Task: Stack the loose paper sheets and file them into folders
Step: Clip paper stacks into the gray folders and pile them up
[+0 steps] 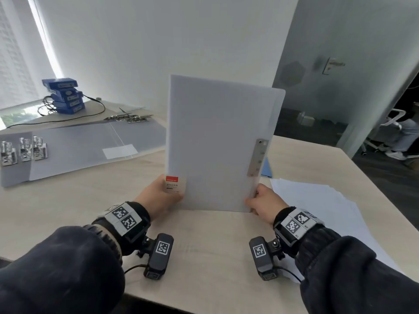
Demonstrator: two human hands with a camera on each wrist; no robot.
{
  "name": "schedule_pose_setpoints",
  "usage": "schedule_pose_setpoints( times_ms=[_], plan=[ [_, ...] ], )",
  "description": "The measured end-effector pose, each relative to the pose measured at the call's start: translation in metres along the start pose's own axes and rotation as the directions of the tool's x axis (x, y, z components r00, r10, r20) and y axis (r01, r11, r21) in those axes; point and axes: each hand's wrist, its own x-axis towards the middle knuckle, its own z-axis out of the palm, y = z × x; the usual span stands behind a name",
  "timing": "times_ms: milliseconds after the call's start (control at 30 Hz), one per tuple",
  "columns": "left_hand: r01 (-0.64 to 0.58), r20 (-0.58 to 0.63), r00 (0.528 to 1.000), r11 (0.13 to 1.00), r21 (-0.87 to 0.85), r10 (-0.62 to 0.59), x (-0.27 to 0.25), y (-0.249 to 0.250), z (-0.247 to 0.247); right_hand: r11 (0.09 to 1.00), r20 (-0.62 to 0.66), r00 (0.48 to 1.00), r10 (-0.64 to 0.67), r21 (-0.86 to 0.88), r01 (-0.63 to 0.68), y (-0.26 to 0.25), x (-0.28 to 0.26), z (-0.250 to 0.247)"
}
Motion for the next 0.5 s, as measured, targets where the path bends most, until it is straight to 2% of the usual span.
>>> schedule_pose_setpoints(
  times_ms=[100,300,500],
  plan=[
    [-0.006,-0.055,0.998,0.993,0.115,0.012,0.009,-0.001,-0.001,0.999,-0.040,0.999,0.014,-0.032,-0.016,-0.004,0.006,0.000],
    [-0.031,-0.063,0.997,0.995,0.099,0.037,0.031,0.014,0.022,0.982,-0.078,0.992,0.095,0.173,-0.080,-0.009,0.015,-0.013],
    [-0.051,-0.075,0.995,0.992,0.118,0.061,0.072,0.027,0.063,0.955,-0.162,0.959,0.235,0.221,-0.196,0.005,0.042,-0.040]
  ],
)
